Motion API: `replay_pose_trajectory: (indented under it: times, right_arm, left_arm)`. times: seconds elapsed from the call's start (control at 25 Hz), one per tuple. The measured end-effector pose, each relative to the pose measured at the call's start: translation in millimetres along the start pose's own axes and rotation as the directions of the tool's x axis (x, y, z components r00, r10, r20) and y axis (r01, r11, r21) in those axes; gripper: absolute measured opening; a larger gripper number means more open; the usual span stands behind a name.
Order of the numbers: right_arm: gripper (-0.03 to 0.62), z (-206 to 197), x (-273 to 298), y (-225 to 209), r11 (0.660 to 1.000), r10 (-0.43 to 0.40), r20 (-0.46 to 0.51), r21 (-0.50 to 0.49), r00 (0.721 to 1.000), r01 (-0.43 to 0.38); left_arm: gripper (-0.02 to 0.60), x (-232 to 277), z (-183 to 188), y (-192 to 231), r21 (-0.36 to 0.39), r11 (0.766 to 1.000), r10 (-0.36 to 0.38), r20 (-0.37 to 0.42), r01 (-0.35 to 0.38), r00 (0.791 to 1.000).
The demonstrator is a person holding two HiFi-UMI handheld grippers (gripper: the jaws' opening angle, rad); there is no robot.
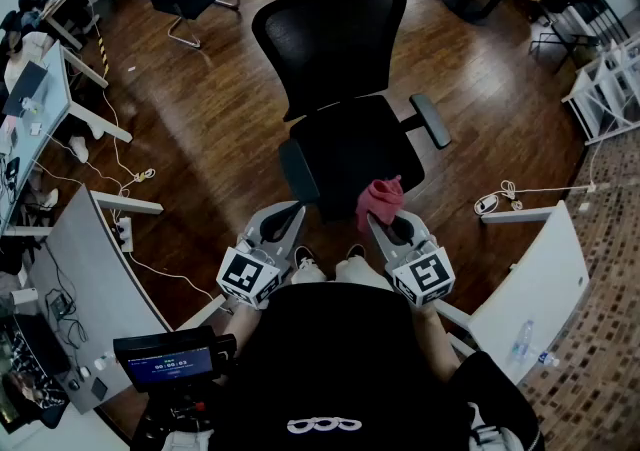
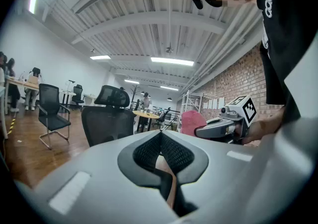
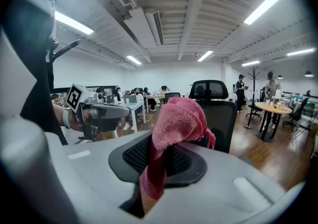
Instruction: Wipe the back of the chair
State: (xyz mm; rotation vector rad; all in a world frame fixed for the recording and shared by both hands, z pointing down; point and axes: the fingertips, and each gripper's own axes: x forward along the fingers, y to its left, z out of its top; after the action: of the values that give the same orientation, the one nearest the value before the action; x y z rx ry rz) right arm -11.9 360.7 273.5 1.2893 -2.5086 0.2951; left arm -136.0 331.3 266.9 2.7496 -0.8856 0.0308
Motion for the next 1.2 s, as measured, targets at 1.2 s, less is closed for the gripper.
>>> replay_pose_trajectory:
  times: [1.2]
  right_arm:
    - [0.051,26,81,-198,0.974,0.224,0.024,-0.042,0.974,-0.223]
  left_arm:
    - [-0.012,190,18,58,0.050,0.985,0.169,-0.098,-0.165,0.981]
